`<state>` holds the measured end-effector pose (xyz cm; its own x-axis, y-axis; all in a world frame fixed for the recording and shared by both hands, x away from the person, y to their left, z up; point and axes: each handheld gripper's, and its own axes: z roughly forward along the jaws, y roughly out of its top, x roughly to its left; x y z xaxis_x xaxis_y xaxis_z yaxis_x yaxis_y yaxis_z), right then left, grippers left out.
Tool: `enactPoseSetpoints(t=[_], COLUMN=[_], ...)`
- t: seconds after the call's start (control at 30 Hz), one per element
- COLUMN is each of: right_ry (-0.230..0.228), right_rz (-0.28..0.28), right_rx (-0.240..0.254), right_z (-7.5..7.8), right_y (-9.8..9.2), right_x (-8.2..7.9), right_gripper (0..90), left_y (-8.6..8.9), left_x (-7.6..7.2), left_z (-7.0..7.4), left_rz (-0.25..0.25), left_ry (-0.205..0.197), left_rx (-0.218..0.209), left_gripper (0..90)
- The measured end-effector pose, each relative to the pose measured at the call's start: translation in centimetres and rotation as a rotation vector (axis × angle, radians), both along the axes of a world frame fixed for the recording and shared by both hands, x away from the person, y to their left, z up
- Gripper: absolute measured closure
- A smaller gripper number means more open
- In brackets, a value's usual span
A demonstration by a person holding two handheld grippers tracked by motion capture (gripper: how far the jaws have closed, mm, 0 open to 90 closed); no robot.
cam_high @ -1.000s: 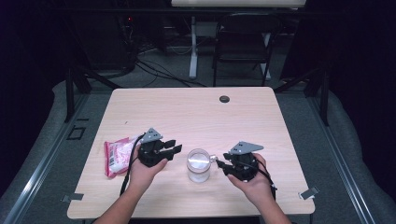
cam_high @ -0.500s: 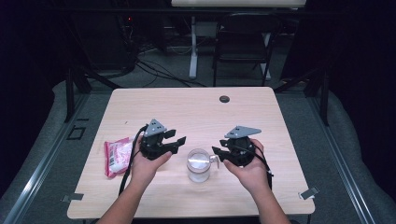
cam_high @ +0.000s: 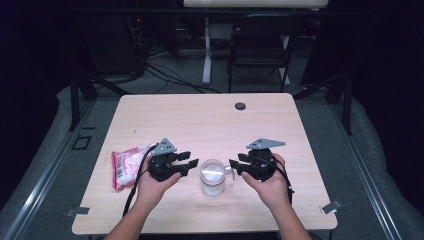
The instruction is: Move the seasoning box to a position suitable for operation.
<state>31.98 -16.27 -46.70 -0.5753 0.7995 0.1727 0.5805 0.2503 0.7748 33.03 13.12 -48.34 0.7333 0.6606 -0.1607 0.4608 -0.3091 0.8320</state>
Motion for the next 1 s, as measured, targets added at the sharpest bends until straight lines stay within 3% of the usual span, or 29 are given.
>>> enactPoseSetpoints(t=[0.03,0.07,0.13,0.3,0.4,0.47,0.63,0.73,1.0], right_ry=[0.017,0.017,0.008,0.029,0.046,0.057,0.085,0.089,0.106], right_rz=[-0.001,-0.001,0.008,0.016,0.018,0.022,0.017,0.016,0.029], right_rx=[0.003,0.003,-0.039,-0.032,-0.029,-0.039,-0.034,-0.029,-0.022], right_z=[-0.1,-0.1,-0.4,-0.6,-0.8,-0.9,-1.1,-1.3,-1.4], right_y=[0.1,0.1,0.5,0.8,1.1,1.3,1.4,1.3,1.2], right_x=[0.0,0.0,0.1,0.2,0.2,0.2,0.4,0.5,0.6], right_gripper=[67.1,67.1,75.3,79.5,80.8,81.3,82.6,83.1,86.9], left_y=[0.1,0.1,0.3,0.3,0.1,0.0,0.0,-0.2,-0.9], left_x=[-0.1,-0.1,-0.4,-0.7,-0.8,-0.9,-0.8,-0.9,-1.3], left_z=[-0.1,-0.2,-0.5,-0.9,-1.2,-1.4,-1.6,-1.7,-2.0], left_rz=[-0.003,0.0,0.004,-0.022,-0.033,-0.025,-0.042,-0.024,-0.046], left_ry=[-0.003,-0.003,-0.014,0.007,0.008,0.015,0.061,0.053,0.054], left_rx=[0.004,0.005,-0.005,-0.048,-0.039,-0.022,0.023,0.085,0.123], left_gripper=[59.3,59.3,63.2,70.0,66.9,63.7,73.9,77.8,82.7])
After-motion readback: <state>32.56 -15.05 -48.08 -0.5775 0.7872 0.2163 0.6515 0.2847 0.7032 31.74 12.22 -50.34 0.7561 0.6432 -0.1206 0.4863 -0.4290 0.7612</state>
